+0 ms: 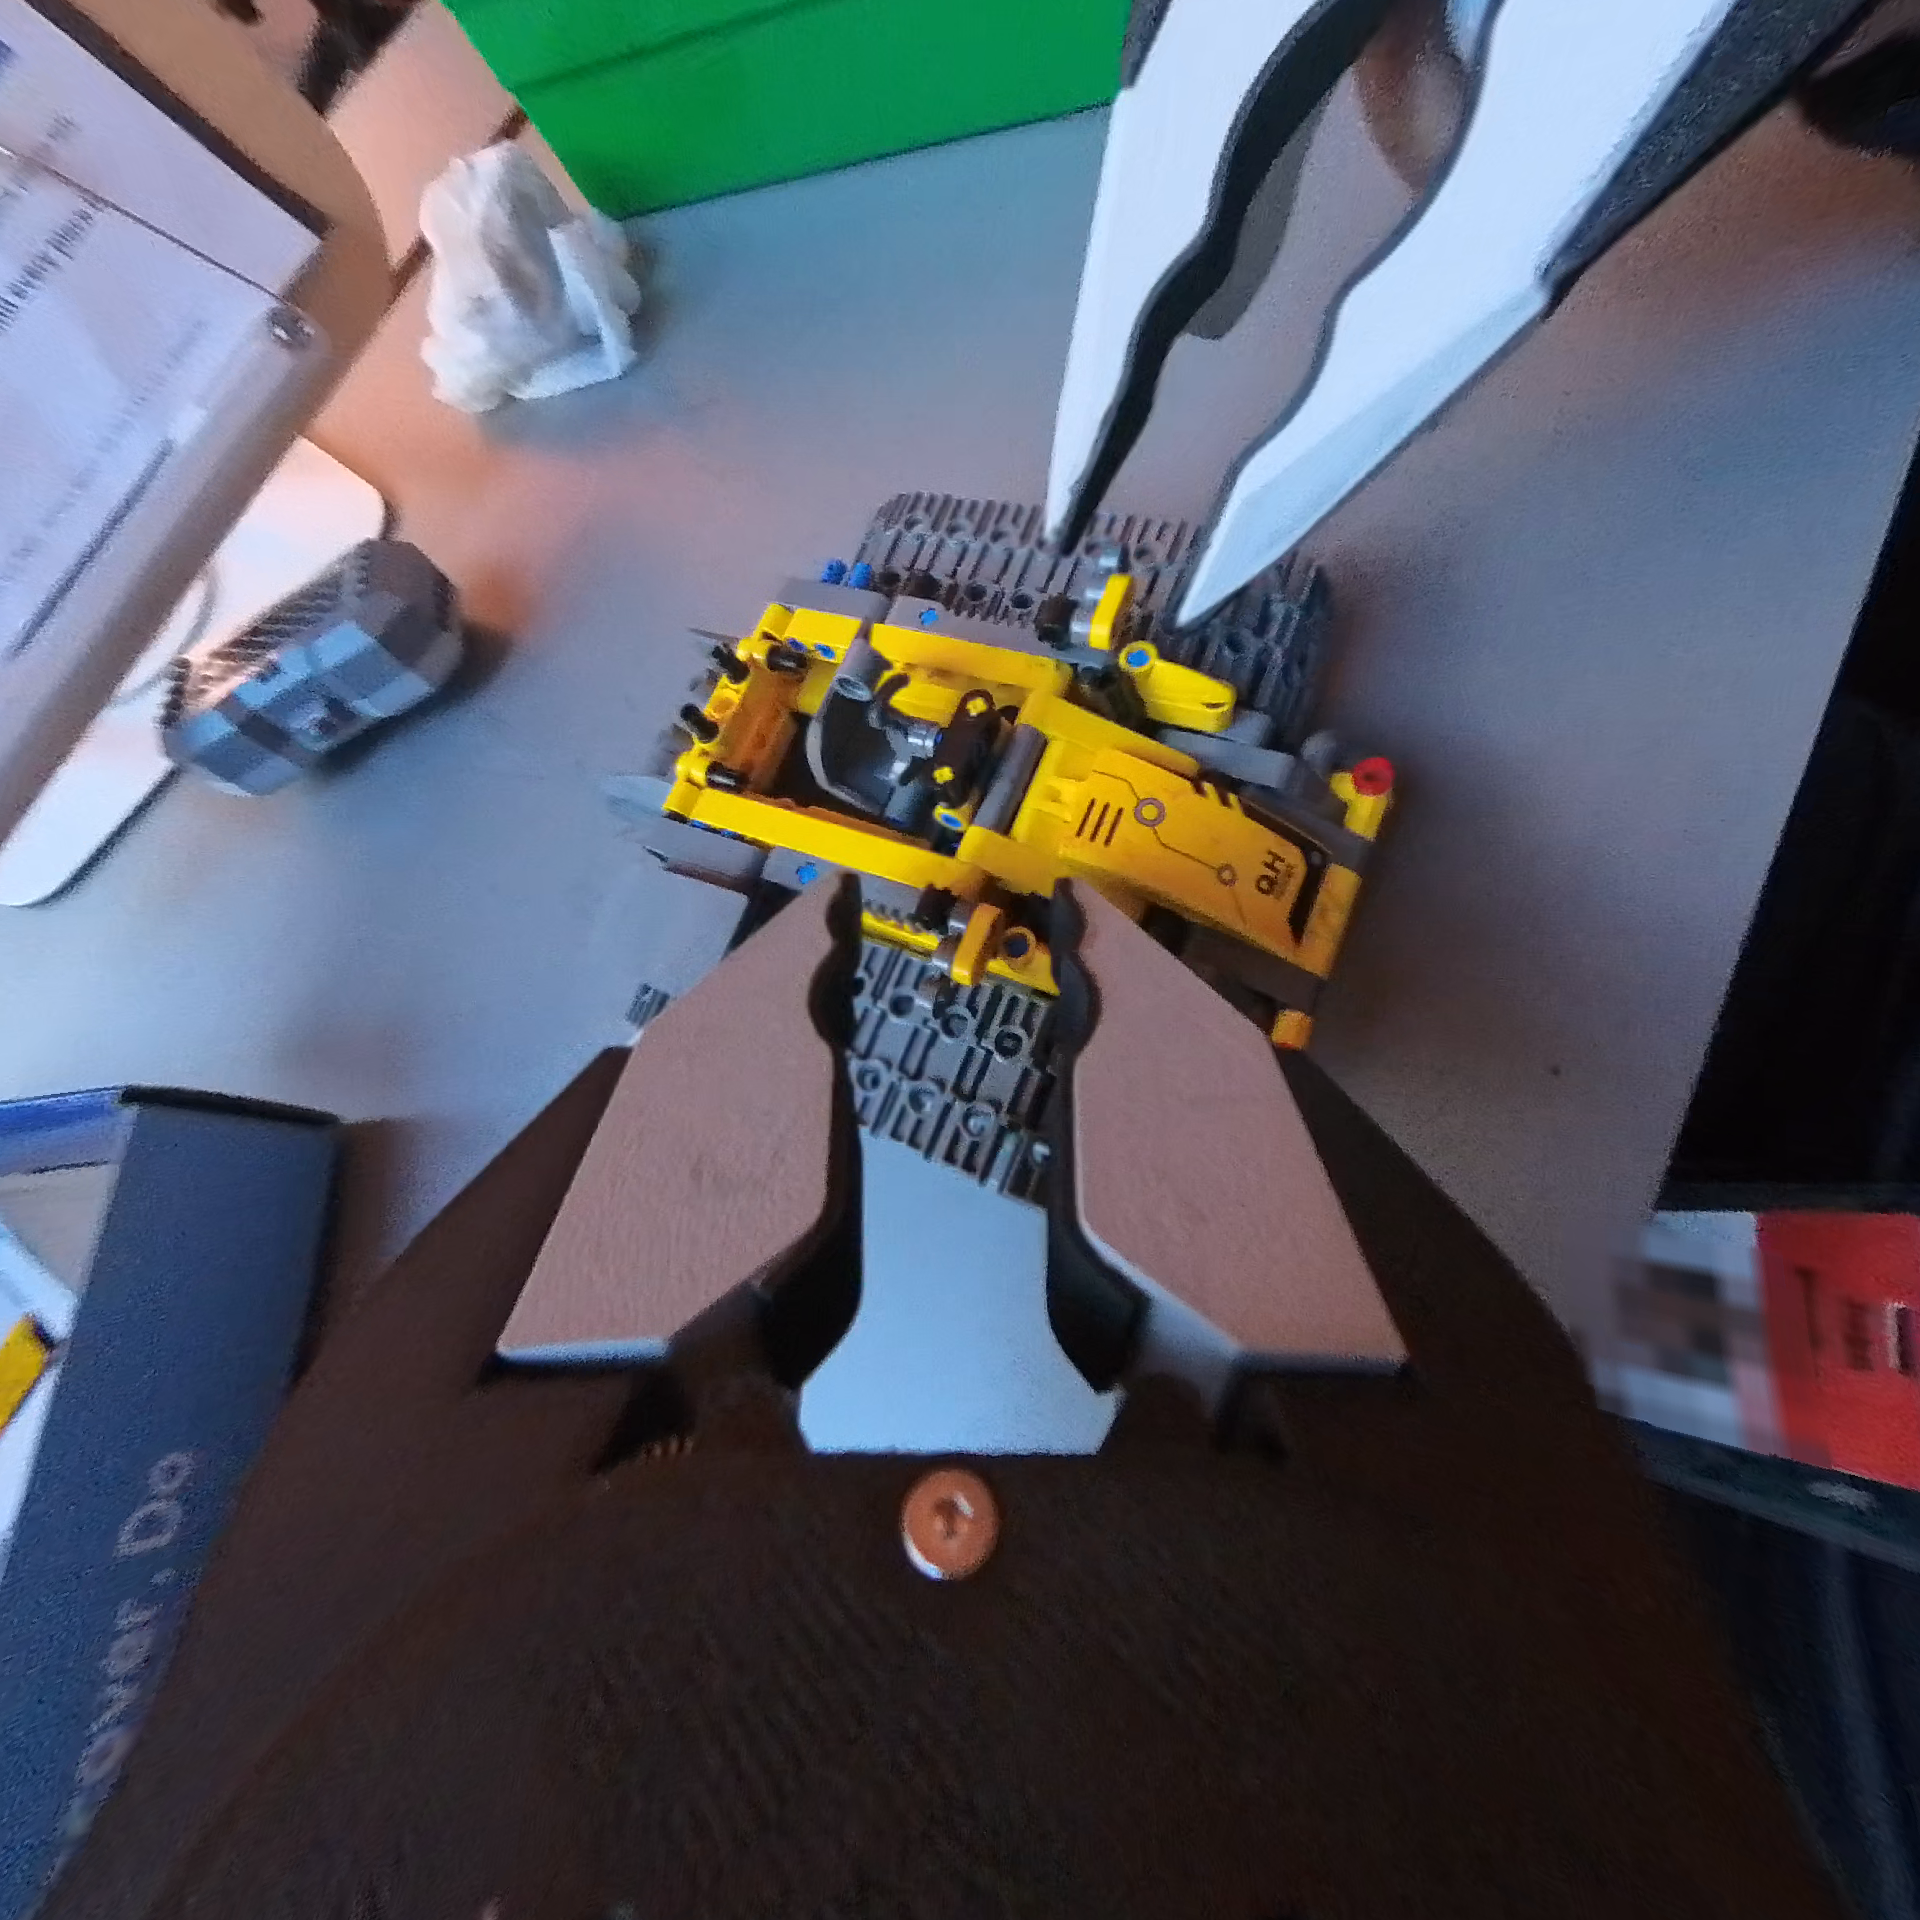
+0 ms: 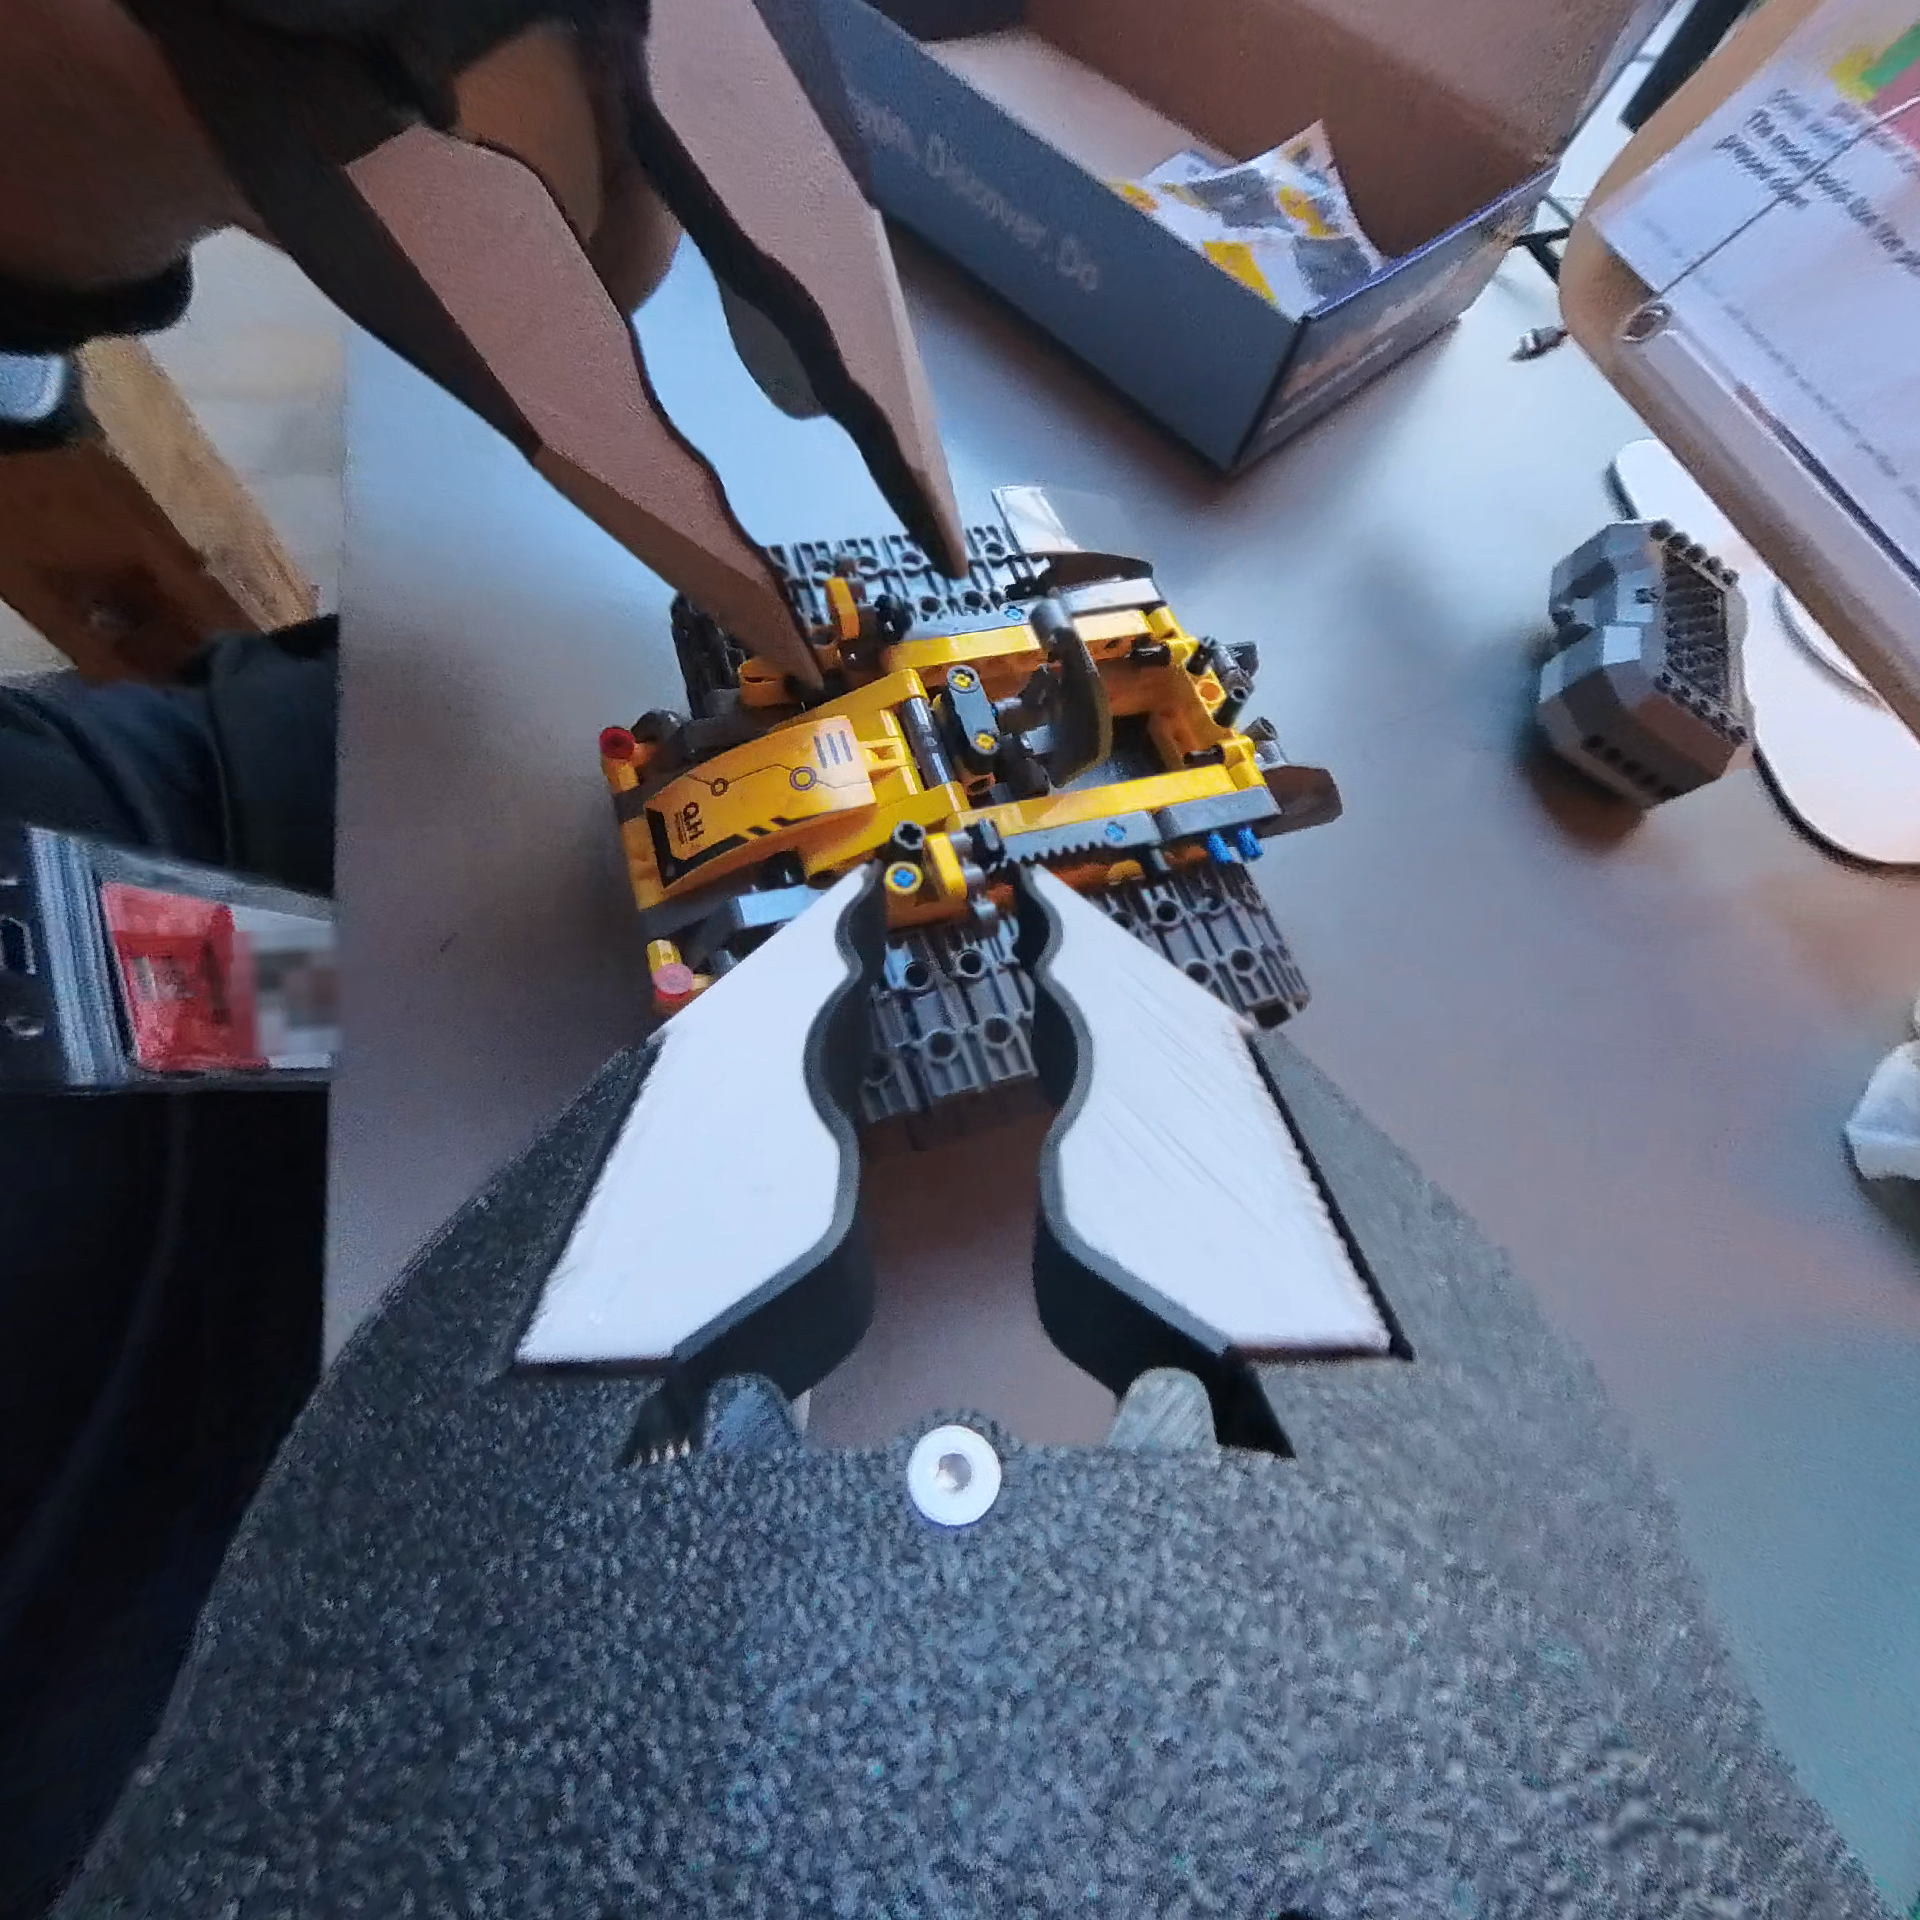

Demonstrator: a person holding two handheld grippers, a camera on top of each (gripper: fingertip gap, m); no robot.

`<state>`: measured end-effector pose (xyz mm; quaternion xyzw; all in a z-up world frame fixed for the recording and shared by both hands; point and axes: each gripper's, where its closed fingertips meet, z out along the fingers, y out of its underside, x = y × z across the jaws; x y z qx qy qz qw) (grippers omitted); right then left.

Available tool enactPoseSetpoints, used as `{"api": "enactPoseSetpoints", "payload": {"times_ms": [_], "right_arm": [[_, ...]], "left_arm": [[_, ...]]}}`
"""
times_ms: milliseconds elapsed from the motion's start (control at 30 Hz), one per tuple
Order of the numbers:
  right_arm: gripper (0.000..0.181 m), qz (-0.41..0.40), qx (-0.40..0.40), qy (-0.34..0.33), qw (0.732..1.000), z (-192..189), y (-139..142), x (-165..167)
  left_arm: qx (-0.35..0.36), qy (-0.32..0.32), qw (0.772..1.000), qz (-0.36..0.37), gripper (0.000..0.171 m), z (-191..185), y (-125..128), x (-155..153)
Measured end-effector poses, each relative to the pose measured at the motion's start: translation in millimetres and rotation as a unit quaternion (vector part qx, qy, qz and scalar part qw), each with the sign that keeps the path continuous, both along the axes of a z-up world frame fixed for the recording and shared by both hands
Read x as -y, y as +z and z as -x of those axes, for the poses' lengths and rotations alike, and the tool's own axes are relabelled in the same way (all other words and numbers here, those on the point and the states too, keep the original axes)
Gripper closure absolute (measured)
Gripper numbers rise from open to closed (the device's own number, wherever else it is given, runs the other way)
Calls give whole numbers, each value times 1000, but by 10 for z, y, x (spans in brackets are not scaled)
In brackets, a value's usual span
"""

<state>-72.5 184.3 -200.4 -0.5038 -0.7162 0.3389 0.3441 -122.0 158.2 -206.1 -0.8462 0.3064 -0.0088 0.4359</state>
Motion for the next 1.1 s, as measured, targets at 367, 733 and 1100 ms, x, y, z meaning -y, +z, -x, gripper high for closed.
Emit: {"api": "enactPoseSetpoints", "payload": {"times_ms": [367, 733, 1100], "right_arm": [[166, 121, -8, 12, 993, 133, -73, 16], [168, 226, -54, -22, 972, 82, 43, -51], [167, 265, -33, -44, 963, 99, -28, -111]], "left_arm": [[88, -28, 996, -3, 158, -17, -37, -34], [67, -11, 997, -28, 159, 22, 0, -38], [24, -16, 999, -42, 160, -8, -19, -50]]}}
